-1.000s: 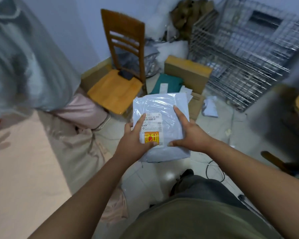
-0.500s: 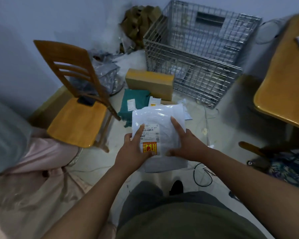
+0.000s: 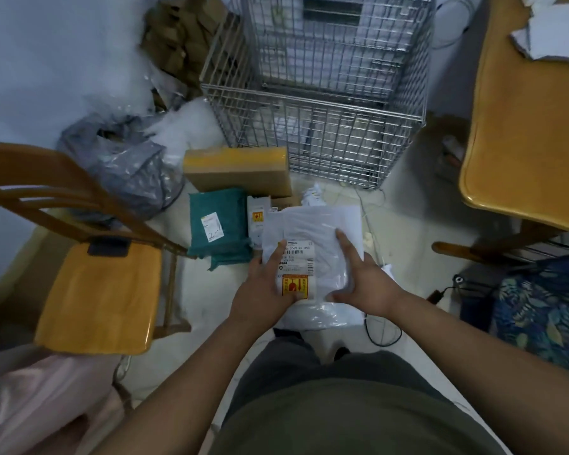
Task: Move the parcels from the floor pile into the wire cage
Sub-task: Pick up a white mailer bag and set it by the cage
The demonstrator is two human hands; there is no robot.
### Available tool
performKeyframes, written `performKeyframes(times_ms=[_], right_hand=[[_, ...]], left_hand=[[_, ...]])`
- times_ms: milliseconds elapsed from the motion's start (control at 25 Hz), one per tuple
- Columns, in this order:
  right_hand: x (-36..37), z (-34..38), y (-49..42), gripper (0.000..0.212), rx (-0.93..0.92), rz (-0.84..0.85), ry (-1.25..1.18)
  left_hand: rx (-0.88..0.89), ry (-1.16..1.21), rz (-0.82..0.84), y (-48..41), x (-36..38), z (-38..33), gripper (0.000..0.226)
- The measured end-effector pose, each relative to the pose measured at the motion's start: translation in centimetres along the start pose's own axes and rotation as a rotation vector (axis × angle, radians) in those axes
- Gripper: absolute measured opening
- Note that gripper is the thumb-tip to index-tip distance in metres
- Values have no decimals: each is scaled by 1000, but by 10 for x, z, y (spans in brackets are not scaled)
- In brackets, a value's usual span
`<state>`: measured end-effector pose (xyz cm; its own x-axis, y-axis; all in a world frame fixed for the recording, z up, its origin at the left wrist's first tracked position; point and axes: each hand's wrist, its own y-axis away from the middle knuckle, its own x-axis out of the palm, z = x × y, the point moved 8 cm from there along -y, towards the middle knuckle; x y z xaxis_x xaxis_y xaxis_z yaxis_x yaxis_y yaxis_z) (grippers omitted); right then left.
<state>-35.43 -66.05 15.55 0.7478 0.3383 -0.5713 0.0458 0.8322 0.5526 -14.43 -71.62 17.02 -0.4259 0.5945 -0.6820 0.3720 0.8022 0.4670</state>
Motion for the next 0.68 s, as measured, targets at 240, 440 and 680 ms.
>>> performKeyframes(times_ms=[240, 440, 680], right_hand=[[-27, -1, -54, 133, 76, -108, -42], [-43, -15, -108, 135, 87, -96, -47], [-43, -43, -185, 125, 52, 0, -49]], left_hand=[[34, -88, 83, -82, -13, -6, 101], [30, -72, 70, -138, -8, -5, 104], [-53, -20, 43, -198, 12, 13, 104]])
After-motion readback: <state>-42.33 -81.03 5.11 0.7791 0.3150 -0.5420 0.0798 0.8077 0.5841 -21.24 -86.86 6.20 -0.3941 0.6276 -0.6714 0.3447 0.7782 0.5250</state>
